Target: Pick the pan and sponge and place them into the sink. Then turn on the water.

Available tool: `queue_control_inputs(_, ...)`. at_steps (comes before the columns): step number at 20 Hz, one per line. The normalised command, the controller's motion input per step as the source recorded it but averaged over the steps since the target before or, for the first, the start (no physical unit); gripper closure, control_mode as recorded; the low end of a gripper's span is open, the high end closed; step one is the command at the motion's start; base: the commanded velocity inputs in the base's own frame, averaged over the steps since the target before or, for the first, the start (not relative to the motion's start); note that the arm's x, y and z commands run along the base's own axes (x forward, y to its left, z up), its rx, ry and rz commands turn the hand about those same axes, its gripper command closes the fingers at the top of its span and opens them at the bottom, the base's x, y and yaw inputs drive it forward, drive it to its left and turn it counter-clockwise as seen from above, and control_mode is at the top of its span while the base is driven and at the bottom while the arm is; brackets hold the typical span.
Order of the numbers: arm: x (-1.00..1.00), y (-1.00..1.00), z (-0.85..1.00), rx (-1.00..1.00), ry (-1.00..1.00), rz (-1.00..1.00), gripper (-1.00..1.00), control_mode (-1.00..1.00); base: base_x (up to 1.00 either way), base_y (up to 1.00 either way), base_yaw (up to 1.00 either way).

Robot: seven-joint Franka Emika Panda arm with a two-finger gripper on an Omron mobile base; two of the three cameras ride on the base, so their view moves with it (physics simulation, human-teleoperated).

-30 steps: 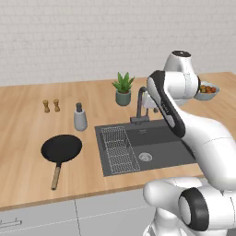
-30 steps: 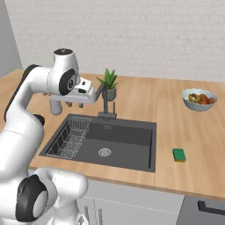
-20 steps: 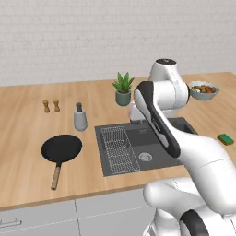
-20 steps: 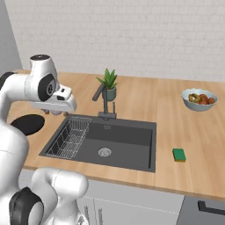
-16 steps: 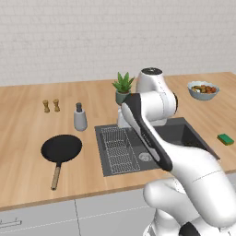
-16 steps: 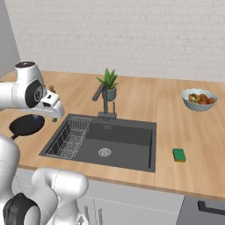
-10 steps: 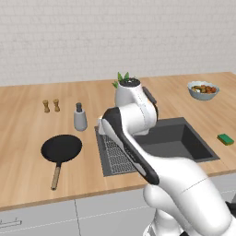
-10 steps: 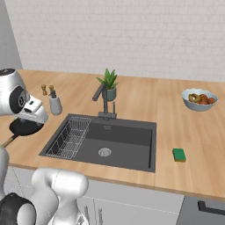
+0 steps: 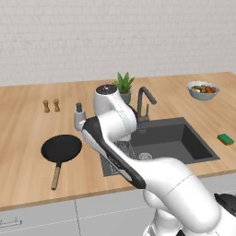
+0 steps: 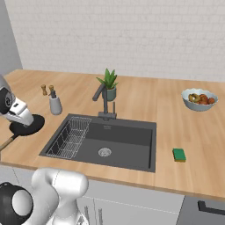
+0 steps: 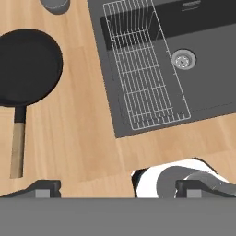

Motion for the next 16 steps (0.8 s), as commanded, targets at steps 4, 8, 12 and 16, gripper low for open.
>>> queue_control_inputs(4, 0.14, 0.23, -0.35, 0.0, 0.0, 0.0, -1.0, -1.0, 0.0, 0.0, 0.0)
queue_control_inputs(8, 0.09, 0.44, -0.51, 0.0, 0.04, 0.01, -1.0, -1.0, 0.0, 0.0, 0.0)
queue_control_inputs(12, 0.17, 0.75, -0.52, 0.0, 0.07, 0.03, -1.0, -1.0, 0.0, 0.0, 0.0)
queue_control_inputs(16, 0.38, 0.74, -0.46, 0.0, 0.1, 0.07, -1.0, -1.0, 0.0, 0.0, 0.0)
